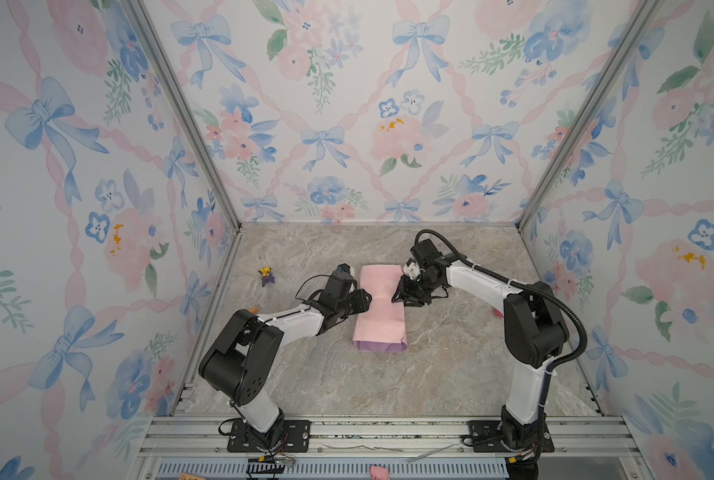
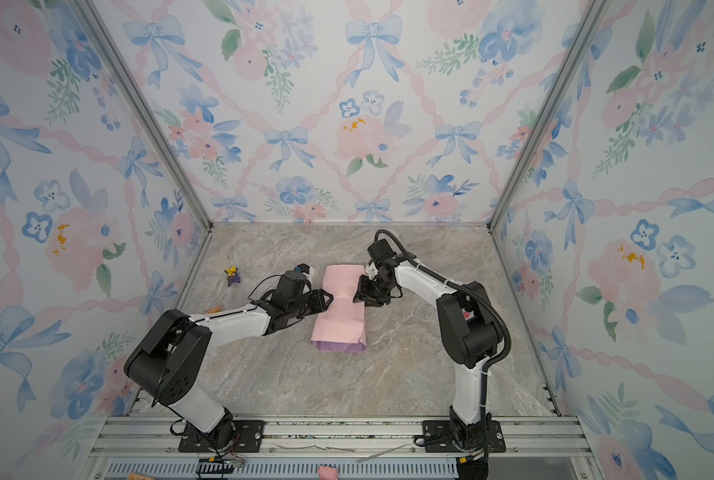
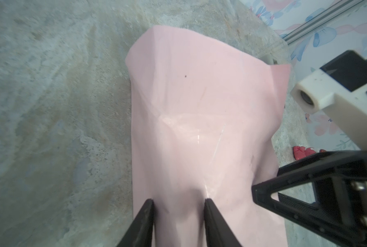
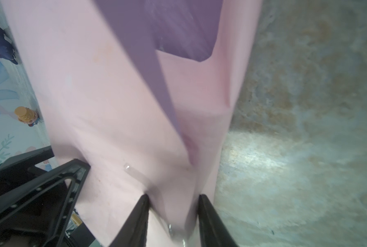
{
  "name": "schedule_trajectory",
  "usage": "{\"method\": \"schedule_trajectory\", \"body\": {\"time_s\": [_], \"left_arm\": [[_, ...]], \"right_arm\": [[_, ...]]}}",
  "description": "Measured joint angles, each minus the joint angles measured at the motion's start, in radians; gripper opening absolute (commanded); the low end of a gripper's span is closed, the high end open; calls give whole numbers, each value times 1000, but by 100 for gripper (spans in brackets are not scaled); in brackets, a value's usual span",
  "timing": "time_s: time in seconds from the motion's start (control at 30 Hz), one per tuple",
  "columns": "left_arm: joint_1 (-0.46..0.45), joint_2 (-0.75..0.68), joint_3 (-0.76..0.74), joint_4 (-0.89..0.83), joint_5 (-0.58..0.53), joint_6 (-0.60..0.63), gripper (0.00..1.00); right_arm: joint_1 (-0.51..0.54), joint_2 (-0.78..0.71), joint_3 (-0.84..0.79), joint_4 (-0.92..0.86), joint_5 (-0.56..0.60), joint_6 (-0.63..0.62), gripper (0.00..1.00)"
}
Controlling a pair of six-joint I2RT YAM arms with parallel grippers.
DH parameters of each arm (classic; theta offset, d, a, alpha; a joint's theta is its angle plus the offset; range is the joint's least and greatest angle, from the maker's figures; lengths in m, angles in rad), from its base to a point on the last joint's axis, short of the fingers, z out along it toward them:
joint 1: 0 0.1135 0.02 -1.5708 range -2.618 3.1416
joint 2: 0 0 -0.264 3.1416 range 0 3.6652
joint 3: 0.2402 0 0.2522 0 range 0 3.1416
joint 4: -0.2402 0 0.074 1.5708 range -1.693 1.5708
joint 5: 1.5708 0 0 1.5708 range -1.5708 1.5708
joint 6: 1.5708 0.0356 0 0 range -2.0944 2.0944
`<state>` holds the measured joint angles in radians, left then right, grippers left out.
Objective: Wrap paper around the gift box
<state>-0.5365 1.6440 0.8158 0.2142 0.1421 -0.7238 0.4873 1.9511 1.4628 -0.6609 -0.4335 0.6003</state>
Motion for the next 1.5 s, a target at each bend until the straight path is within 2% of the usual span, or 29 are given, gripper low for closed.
{"method": "schedule_trajectory", "body": {"time_s": [0.13, 0.23, 0.43, 0.57, 0.9, 0.97, 1.07, 1.13, 1.2, 1.37, 1.5], "left_arm": [[0, -1, 0, 0, -1, 2, 39], [0, -2, 0, -1, -1, 3, 39], [0, -3, 0, -2, -2, 4, 39], [0, -3, 0, -3, -4, 6, 39], [0, -5, 0, -3, -5, 7, 39], [0, -5, 0, -3, -5, 8, 39], [0, -5, 0, -3, -4, 9, 39], [0, -5, 0, -3, -4, 10, 39], [0, -5, 0, -3, -4, 10, 39], [0, -5, 0, -3, -5, 10, 39], [0, -5, 0, -3, -5, 9, 39]], "right_arm": [[-2, -1, -1, 1, 0, -5, 57], [-8, -11, -16, 0, 4, -3, 59], [-34, -55, -41, 6, -11, 0, 59], [-41, -55, -47, 35, -44, 4, 56], [-47, -37, -68, 77, -60, 18, 29], [-50, -34, -73, 84, -69, 14, 27], [-54, -34, -73, 84, -75, 13, 31], [-55, -34, -74, 85, -75, 14, 44], [-55, -34, -80, 87, -68, 11, 49], [-66, -56, -97, 88, -68, 14, 51], [-84, -76, -98, 92, -75, 14, 49]]}}
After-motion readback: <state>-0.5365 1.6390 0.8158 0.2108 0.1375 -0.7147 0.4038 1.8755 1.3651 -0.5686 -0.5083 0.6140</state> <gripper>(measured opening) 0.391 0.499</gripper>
